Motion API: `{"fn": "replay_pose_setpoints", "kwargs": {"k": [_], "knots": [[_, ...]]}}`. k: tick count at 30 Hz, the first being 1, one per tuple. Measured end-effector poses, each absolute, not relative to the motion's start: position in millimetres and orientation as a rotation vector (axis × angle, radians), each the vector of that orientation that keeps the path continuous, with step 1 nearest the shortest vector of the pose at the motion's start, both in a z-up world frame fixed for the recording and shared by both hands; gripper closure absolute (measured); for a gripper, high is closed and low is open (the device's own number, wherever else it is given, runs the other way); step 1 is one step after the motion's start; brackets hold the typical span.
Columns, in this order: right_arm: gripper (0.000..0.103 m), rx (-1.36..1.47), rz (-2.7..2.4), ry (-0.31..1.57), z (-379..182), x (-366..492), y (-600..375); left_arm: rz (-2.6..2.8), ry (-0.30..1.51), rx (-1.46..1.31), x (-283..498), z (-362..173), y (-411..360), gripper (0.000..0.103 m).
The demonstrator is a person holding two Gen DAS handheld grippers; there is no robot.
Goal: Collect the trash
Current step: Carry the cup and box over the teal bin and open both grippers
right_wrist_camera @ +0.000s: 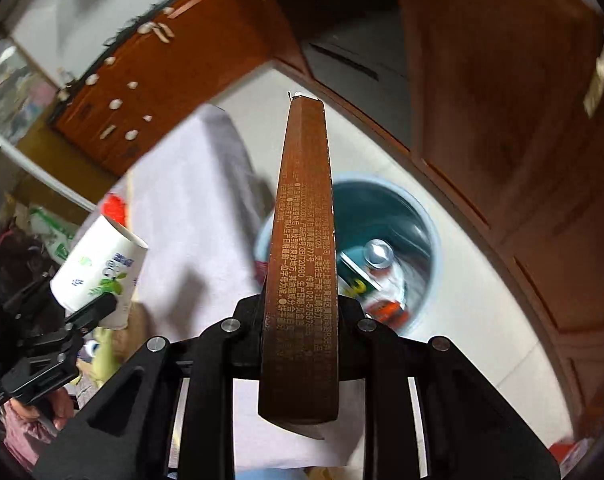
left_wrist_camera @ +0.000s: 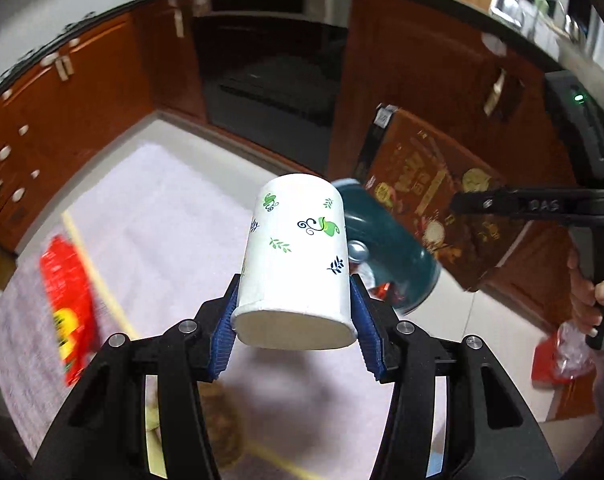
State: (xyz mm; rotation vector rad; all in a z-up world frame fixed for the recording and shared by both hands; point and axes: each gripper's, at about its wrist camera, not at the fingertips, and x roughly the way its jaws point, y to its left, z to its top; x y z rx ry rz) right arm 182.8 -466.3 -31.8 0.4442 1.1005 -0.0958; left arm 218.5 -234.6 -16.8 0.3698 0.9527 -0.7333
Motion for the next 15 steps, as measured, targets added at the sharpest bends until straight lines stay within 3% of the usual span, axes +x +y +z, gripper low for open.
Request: {"fn": "replay_pose_setpoints", "kwargs": {"k": [11,13,14,15], "knots": [[0.079,0.556,-0.036,1.268,-116,214,-499,-0.773,1.042,0.439,234,-64,-316,0.050],[0.066,0.571,-0.021,1.265,-121,219,-500,-0.776,1.054,0.448,235,-69,-324,0.050],[0.042,0.589,-0.027,1.259,-122,221,-504,-0.778,1.059,0.455,237,-73,-329,0.050],[0.034,0.591,-0.039,1.244,-120,222,-508,-0.779,1.062,0.460,237,-76,-332,0.050]]}}
